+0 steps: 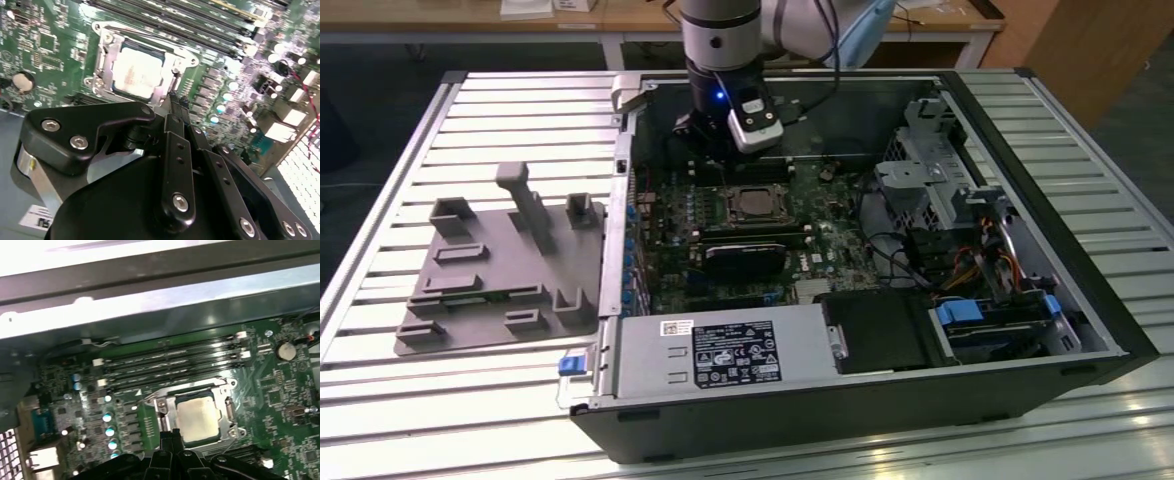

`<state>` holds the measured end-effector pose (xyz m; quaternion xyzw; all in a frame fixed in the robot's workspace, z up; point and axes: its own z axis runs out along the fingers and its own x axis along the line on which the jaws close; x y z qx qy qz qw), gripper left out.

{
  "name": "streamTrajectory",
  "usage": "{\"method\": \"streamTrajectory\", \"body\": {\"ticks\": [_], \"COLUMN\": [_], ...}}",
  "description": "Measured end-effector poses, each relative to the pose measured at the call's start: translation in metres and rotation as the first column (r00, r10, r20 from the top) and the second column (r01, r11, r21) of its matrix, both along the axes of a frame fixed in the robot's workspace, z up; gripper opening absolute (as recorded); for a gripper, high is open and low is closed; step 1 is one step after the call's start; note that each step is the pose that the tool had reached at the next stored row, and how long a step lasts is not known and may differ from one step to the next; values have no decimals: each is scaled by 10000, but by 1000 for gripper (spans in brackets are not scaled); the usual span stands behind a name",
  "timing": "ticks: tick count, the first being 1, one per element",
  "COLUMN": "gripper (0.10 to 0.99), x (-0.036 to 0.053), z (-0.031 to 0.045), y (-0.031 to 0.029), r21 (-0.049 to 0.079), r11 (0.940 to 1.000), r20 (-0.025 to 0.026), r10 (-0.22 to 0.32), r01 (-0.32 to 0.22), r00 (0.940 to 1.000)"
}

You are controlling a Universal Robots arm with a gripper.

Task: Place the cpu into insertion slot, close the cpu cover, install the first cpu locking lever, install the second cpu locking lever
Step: 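Install the first cpu locking lever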

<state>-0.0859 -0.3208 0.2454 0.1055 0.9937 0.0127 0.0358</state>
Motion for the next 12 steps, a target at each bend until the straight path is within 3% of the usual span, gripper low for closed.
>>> {"method": "streamTrajectory", "body": {"ticks": [9,12], "gripper": [102,102], "x": [-180,-221], "z": [0,0], "y": [0,0], "r21": [17,123], "r11": [10000,9999], "r20": [-1,-1], "r10": [1,1], "r01": [-1,-1], "r00": [10000,10000]}}
